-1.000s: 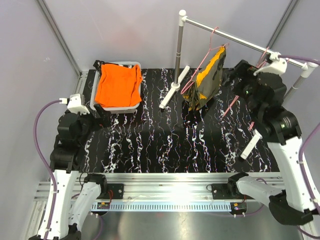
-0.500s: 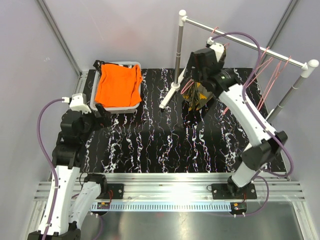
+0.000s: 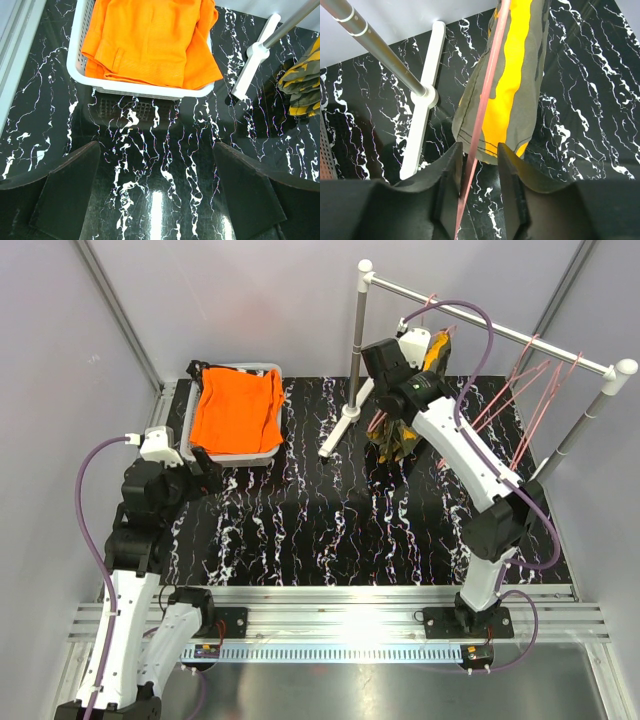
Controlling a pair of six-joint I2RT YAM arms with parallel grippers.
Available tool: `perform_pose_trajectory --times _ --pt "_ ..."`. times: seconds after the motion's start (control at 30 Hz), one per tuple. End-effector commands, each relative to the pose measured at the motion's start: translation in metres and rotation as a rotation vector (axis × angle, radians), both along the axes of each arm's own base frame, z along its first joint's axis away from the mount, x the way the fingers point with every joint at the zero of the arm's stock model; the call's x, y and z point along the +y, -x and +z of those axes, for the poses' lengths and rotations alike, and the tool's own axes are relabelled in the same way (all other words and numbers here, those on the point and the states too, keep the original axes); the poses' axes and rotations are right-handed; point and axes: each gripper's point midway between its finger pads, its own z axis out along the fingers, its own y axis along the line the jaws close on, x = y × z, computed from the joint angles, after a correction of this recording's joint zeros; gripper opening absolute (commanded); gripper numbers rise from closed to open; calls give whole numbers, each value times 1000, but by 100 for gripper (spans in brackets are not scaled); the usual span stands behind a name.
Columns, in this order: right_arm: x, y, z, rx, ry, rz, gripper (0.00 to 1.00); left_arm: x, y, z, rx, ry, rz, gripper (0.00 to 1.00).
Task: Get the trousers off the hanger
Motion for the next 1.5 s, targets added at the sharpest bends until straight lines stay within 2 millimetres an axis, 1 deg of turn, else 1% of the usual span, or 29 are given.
perform_pose_trajectory --times 0.0,0.13,0.27,0.3,0.37,0.43,0.5,0.53,0.6,0.63,0.7,0.73,0.8,0.83,0.9,0.93,1.03,1.17,1.27,1.3,1.33,1.37,1.4,1.43,1.47 --pt "-3 -7 -1 -35 -5 -60 40 -3 -5 10 -47 -6 -23 99" --pt "-1 -10 -10 -28 -28 -63 38 -4 -5 10 -48 -6 -26 99" --pt "0 -9 -11 -39 -45 -62 36 -4 -4 11 -53 -6 -26 99" --pt "-1 -9 -11 -41 -49 -64 26 -3 -4 11 -53 -8 -27 99" --pt "-3 -6 -9 -51 -53 -68 12 -4 -4 11 -53 -8 -28 99" --pt "-6 -4 -3 -70 -58 -73 0 -4 -4 12 -56 -7 -28 99" --pt "-9 -1 6 -91 -58 -76 0 -4 -3 11 -56 -7 -30 99" --pt "-12 0 16 -110 -51 -71 0 -4 -3 11 -56 -7 -30 99" --pt "-14 1 26 -120 -31 -56 0 -5 -3 11 -56 -6 -31 99" --pt "-16 2 40 -145 -36 -59 0 -10 -3 11 -52 2 -57 99" --pt "-19 4 54 -166 -24 -47 0 -10 -3 11 -54 3 -58 99" --pt "-21 7 68 -200 -39 -48 0 -10 -3 12 -55 4 -58 99" --pt "-24 10 83 -230 -35 -37 0 -12 -3 12 -57 7 -67 99" --pt "-25 14 96 -256 -47 -31 0 -12 -3 13 -58 9 -68 99" --pt "-28 18 109 -279 -47 -20 0 -16 -2 15 -63 19 -87 99" --pt "-31 23 120 -299 -55 -16 0 -17 -1 17 -72 27 -93 99" --pt "-38 31 141 -349 -54 -12 0 -30 0 23 -94 58 -154 99" --pt "-43 39 159 -398 -54 4 0 -43 3 28 -113 84 -216 99" --pt "-43 44 168 -412 -62 28 0 -56 5 32 -129 115 -278 99" --pt "-44 47 166 -400 -62 39 0 -60 5 36 -141 127 -292 99" --pt "-41 52 170 -400 -80 70 0 -68 7 39 -146 139 -332 99" --pt "-40 56 170 -395 -89 88 0 -72 7 44 -158 143 -346 99" --pt "-37 61 164 -371 -100 109 0 -76 8 51 -170 151 -357 99" --pt "-37 71 169 -376 -128 140 0 -85 9 54 -173 152 -383 99" --pt "-36 78 168 -368 -143 157 0 -89 9 57 -173 153 -391 99"
